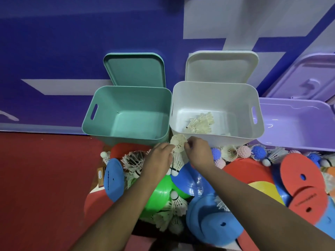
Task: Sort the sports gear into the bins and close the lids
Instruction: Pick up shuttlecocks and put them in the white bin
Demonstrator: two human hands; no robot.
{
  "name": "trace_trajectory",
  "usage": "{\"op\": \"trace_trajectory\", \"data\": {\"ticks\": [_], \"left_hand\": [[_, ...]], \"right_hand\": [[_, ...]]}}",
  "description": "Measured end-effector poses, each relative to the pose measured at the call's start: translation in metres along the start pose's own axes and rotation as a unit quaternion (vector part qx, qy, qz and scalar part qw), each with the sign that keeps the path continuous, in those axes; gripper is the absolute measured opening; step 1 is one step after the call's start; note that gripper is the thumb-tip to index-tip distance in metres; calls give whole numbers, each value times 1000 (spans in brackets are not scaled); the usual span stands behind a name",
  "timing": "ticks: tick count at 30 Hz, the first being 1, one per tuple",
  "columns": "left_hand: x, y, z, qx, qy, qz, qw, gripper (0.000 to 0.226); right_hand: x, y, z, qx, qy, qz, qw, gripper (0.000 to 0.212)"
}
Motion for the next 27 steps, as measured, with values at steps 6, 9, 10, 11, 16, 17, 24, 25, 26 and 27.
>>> {"op": "trace_trajectory", "data": {"ticks": [6,9,10,11,16,17,24,25,26,27], "left_hand": [[20,21,6,-24,116,32,992,75],[21,19,11,-9,192,-1,981,90],[22,18,13,9,227,-17,974,93],[21,17,13,31,248,-30,968,91],[21,18,1,72,254,-43,963,45],[21,21,-5,81,265,-44,960,44],[19,49,-36,145,343,-63,926,43],[19,51,-37,145,341,-63,927,40],[21,53,-38,144,336,-62,929,38],[21,54,-39,148,327,-62,931,36]], "right_hand": [[40,26,-12,-26,-173,16,984,23],[45,36,-16,-37,-214,-14,976,24],[44,39,-17,-42,-228,-26,972,23],[42,40,-17,-48,-241,-38,969,23],[39,44,-15,-91,-308,-52,946,30],[36,43,-9,-70,-267,-47,960,28],[1,33,18,-3,44,-136,990,23],[-3,31,20,2,37,-135,990,22],[-4,32,19,5,28,-132,991,28],[-6,33,19,15,22,-127,992,34]]}}
Point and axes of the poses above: each hand's wrist, its own y-axis away from the middle knuckle, its own x-axis out of the back of the hand, z = x × y, the point moved 2 cm from there along -y, towards the middle knuckle, and after that the axes turned 11 degrees about -y, right-handed, at the moved point
